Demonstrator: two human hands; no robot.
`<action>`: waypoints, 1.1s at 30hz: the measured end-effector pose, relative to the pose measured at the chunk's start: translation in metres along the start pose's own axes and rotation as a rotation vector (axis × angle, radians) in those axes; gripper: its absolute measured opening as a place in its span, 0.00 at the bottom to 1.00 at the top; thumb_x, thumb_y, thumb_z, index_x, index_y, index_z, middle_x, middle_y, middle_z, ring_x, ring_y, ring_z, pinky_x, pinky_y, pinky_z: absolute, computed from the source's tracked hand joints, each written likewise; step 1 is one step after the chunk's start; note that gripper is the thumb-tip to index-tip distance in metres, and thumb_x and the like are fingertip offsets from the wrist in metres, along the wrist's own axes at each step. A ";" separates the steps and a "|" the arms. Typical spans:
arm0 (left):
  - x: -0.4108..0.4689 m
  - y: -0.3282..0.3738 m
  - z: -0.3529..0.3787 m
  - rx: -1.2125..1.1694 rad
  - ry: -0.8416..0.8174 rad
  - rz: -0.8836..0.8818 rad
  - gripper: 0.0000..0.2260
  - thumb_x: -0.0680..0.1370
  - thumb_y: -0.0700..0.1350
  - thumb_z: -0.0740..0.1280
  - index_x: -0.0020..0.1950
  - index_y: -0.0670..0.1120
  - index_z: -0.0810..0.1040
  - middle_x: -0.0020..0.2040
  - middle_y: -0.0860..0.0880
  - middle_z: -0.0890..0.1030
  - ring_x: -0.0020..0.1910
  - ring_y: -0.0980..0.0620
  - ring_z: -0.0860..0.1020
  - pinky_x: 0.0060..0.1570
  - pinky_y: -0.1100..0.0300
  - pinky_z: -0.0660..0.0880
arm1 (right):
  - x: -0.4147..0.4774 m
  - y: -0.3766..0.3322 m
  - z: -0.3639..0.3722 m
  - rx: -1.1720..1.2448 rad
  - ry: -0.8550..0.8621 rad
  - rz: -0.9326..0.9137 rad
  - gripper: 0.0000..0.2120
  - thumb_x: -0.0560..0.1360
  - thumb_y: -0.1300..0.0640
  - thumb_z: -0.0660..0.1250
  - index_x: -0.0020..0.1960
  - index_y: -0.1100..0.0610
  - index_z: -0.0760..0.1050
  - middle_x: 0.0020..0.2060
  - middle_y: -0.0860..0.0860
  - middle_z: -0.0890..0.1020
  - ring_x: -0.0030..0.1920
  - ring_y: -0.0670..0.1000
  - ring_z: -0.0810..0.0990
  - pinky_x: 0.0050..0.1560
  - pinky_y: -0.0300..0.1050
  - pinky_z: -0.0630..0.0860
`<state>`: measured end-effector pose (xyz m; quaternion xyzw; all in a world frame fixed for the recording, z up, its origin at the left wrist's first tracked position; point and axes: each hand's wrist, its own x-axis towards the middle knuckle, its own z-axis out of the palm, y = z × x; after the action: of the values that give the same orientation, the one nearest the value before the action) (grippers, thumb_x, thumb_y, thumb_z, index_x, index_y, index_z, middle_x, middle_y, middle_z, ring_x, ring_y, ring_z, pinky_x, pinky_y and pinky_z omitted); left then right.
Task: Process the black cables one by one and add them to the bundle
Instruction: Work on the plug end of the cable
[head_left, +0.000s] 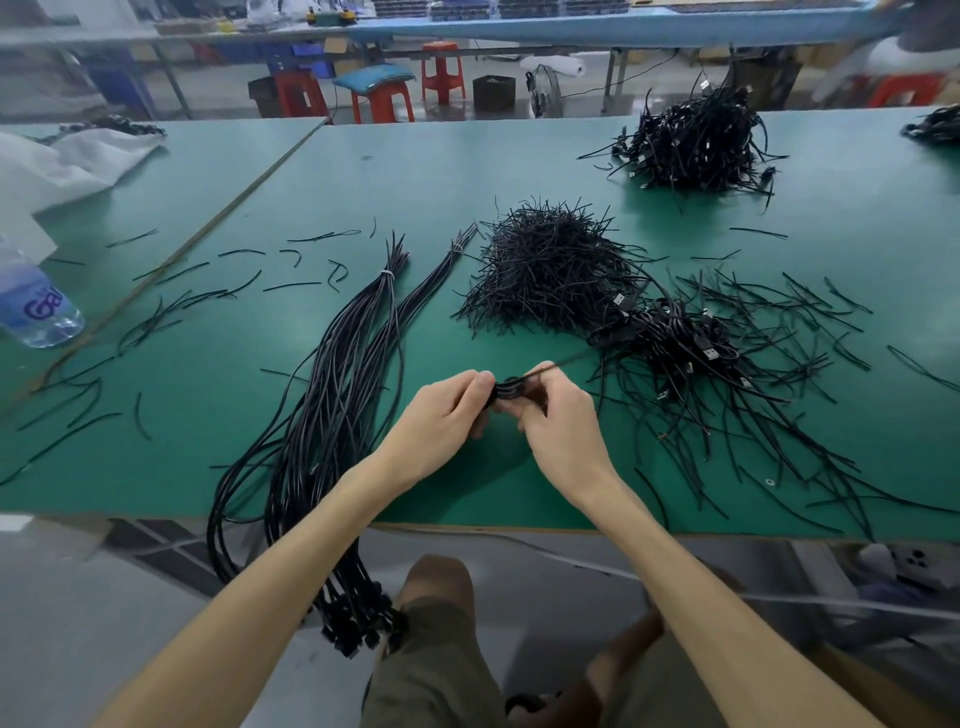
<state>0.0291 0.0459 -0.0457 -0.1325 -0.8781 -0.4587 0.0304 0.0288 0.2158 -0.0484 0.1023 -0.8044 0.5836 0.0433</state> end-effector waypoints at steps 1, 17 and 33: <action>-0.001 0.000 0.001 0.055 0.007 0.022 0.22 0.87 0.58 0.53 0.42 0.47 0.76 0.34 0.53 0.79 0.33 0.52 0.76 0.37 0.54 0.72 | 0.000 -0.001 -0.001 0.024 0.019 0.004 0.08 0.78 0.63 0.70 0.44 0.54 0.75 0.35 0.43 0.83 0.35 0.39 0.78 0.40 0.31 0.72; -0.006 0.006 -0.031 -0.001 0.067 0.111 0.15 0.82 0.34 0.66 0.63 0.51 0.79 0.54 0.52 0.79 0.46 0.55 0.80 0.43 0.61 0.76 | 0.000 -0.003 -0.003 0.015 0.003 -0.035 0.11 0.78 0.69 0.66 0.40 0.57 0.71 0.32 0.56 0.81 0.33 0.52 0.77 0.37 0.40 0.72; -0.007 0.042 -0.020 0.589 0.108 0.427 0.12 0.83 0.52 0.66 0.56 0.44 0.79 0.48 0.52 0.83 0.43 0.54 0.74 0.50 0.65 0.62 | 0.005 0.005 -0.008 0.161 -0.043 -0.025 0.12 0.78 0.70 0.64 0.42 0.55 0.74 0.30 0.46 0.77 0.33 0.47 0.73 0.39 0.47 0.71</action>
<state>0.0452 0.0514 -0.0017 -0.2741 -0.9222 -0.1760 0.2085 0.0226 0.2247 -0.0501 0.1282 -0.7544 0.6433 0.0251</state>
